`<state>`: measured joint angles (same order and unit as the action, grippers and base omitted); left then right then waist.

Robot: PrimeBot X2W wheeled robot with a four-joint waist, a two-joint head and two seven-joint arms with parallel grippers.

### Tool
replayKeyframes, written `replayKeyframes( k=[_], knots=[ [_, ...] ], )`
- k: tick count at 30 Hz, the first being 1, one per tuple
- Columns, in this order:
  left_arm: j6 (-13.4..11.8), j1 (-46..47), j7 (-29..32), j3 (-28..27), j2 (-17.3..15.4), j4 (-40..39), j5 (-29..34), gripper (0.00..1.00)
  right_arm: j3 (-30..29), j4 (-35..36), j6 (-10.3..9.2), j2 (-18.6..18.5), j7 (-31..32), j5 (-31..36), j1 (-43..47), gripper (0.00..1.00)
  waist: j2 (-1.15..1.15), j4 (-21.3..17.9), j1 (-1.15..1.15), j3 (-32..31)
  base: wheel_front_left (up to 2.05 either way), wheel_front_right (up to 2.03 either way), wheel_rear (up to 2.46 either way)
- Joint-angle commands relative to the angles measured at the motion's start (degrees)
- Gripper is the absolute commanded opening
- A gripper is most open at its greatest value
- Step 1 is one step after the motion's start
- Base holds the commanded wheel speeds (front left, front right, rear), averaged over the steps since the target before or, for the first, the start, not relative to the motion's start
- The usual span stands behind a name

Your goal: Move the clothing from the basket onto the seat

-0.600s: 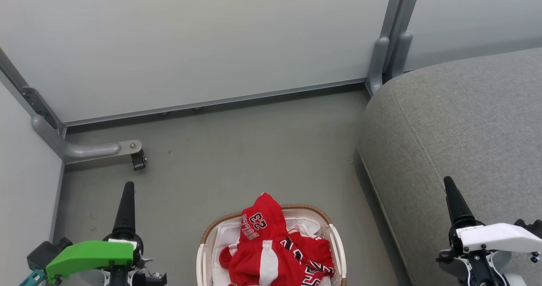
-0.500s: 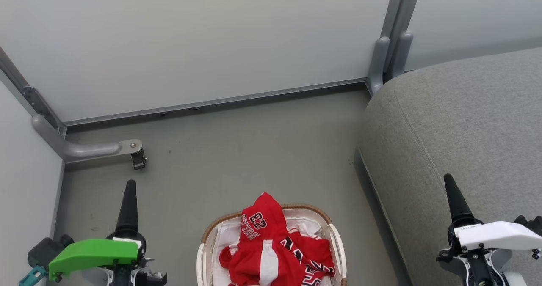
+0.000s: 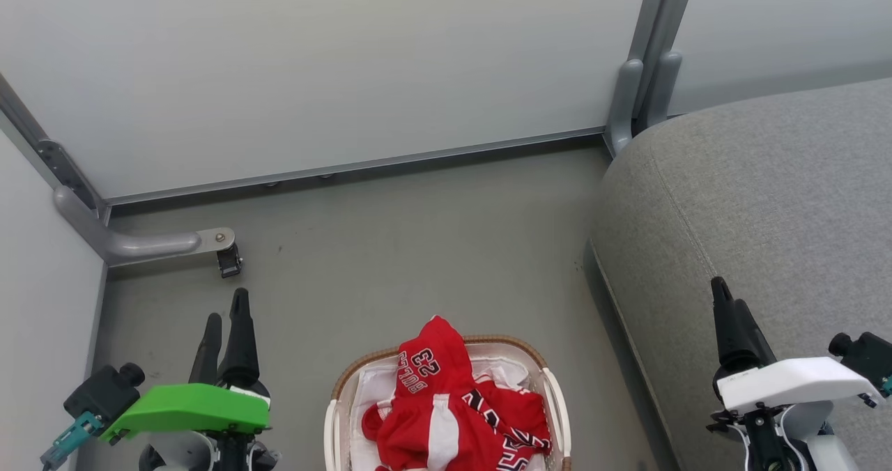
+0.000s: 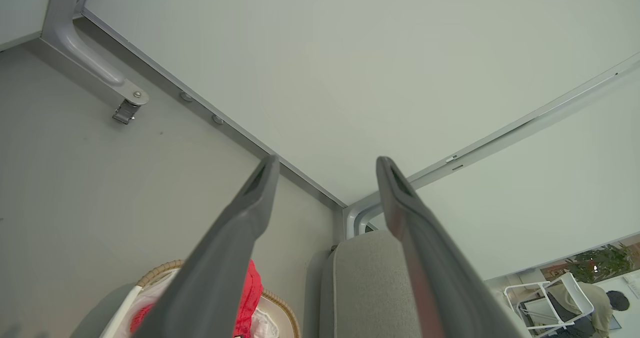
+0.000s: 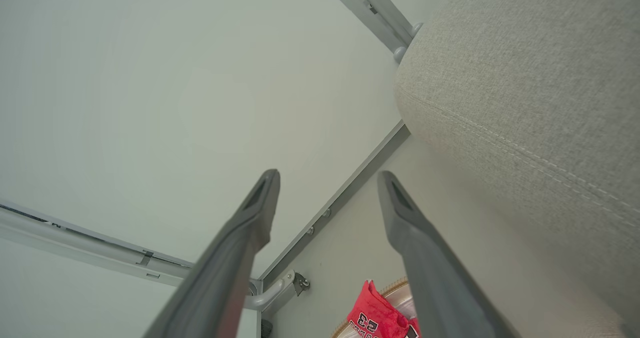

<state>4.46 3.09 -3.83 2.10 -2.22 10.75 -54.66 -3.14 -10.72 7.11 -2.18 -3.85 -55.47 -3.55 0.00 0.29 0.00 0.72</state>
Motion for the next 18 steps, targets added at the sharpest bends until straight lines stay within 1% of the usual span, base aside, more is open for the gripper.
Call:
replayKeyframes(
  k=[1,11,18],
  knots=[
    [-0.39,0.34,-0.69,0.29,-0.38,-0.9,2.43,1.0,0.69,1.06,0.29,-0.38,-0.66,3.09,-0.4,1.0,0.0,0.01,0.0,0.01,0.0,0.0,0.0],
    [-0.93,-0.68,-2.48,1.4,-0.46,0.07,11.68,1.0,2.29,0.6,0.33,-0.47,-2.45,10.92,0.07,1.0,0.0,0.2,0.0,-0.04,0.0,0.0,0.0],
    [-1.16,-0.97,-3.6,1.81,-0.5,0.95,15.95,1.0,3.26,0.34,0.32,-0.51,-3.58,16.24,0.09,1.0,0.0,0.21,0.0,-0.06,0.0,0.0,0.0]
  ],
)
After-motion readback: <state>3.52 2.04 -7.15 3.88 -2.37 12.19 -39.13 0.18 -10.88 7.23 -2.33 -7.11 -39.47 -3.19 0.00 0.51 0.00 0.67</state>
